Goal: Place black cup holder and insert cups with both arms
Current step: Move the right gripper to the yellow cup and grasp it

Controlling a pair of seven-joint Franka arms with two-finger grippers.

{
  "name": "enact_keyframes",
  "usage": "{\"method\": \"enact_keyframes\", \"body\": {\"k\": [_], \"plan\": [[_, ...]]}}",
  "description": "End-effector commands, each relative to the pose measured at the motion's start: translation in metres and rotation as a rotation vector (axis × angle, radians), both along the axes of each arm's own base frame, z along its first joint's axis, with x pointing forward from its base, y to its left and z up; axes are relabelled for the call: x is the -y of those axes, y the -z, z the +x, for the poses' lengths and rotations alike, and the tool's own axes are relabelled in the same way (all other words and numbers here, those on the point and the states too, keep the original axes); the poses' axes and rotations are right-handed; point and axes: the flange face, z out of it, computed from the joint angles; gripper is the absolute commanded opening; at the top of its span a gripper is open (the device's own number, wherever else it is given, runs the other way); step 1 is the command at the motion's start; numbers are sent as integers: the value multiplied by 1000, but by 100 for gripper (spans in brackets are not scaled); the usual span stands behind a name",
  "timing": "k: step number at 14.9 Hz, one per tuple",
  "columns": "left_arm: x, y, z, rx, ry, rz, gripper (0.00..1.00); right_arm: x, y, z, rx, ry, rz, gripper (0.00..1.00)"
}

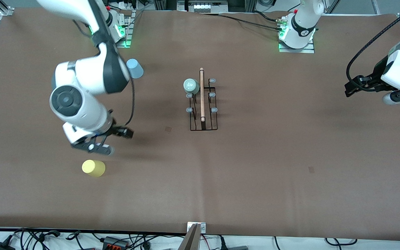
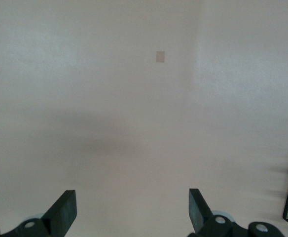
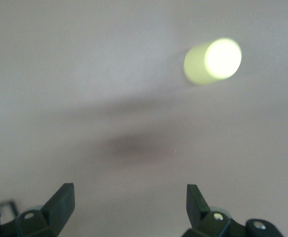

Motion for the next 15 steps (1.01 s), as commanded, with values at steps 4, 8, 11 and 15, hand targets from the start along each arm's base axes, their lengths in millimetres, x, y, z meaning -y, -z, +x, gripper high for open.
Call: {"method": "enact_keyframes", "body": {"k": [4,8,11,15], "plan": [[1,-6,0,4,14,-20,100,56,51,34,32,66,-30,100],[1,-6,0,4,13,-20,100,84,91,48,48,12,-50,100],[1,-7,0,5,13,-20,100,122,112,64,106,-148,-62,100],[1,-6,0,2,13,-19,100,131,122,68,110,-206,-72,100]]}}
